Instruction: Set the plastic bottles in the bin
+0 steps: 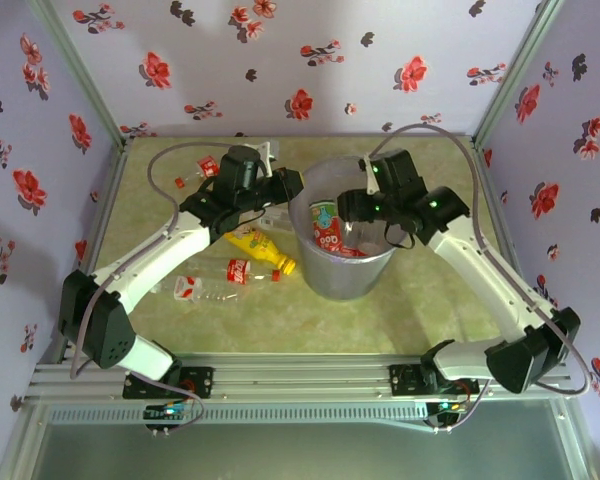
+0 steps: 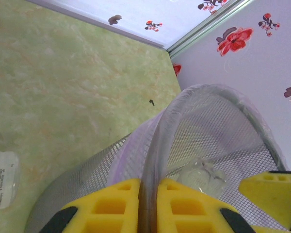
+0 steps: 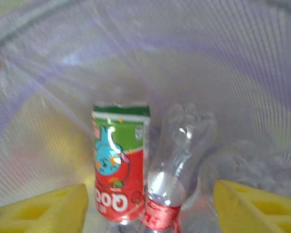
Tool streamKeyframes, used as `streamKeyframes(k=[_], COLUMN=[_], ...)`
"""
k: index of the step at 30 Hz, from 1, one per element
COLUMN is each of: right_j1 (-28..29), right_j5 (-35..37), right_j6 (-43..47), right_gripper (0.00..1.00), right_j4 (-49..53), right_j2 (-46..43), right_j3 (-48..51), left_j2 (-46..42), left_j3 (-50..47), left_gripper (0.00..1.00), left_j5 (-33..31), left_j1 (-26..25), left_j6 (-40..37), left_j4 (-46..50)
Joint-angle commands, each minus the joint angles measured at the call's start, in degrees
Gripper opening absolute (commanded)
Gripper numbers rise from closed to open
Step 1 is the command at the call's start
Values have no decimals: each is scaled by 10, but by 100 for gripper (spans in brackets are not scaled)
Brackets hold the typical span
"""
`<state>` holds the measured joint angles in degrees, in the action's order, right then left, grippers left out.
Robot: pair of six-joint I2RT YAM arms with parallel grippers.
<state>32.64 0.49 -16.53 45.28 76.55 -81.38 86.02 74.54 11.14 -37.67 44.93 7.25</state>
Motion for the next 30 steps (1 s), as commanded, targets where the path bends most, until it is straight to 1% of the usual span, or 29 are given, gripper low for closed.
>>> streamKeyframes(k=[1, 5, 8, 12, 13, 16, 18, 21, 23, 27, 30], right_j1=[20, 36, 41, 42, 42, 43, 47, 47, 46, 46, 38], right_j5=[31, 23, 11, 28, 27, -8, -21, -2, 16, 55, 94], right_j6=[8, -2, -16, -37, -44, -67, -73, -70, -62, -43, -33], right_gripper=[63, 55, 53, 45, 44, 44, 44, 44, 47, 63, 69], right_j4=[16, -5, -23, -48, -56, -79, -88, -77, -60, -25, 4], right_j2=[55, 103, 128, 142, 144, 148, 136, 101, 76, 32, 4], right_j3=[-29, -20, 1, 42, 55, 90, 104, 93, 69, 7, -34], left_j2=[19, 20, 24, 23, 23, 22, 22, 24, 24, 23, 25], left_j3=[-6, -5, -2, -1, -1, -2, -2, -3, -4, -8, -8], left_gripper=[1, 1, 1, 1, 1, 1, 1, 1, 1, 1, 1], left_j5=[-22, -22, -21, -21, -21, -22, -21, -22, -22, -22, -23], left_j1=[0, -1, 0, 0, 0, -1, 0, 0, 0, 0, 0], left_j6=[-1, -1, 1, 1, 0, 1, 0, 1, 3, 11, 14], left_j4=[13, 15, 15, 14, 14, 14, 14, 12, 9, -2, -8])
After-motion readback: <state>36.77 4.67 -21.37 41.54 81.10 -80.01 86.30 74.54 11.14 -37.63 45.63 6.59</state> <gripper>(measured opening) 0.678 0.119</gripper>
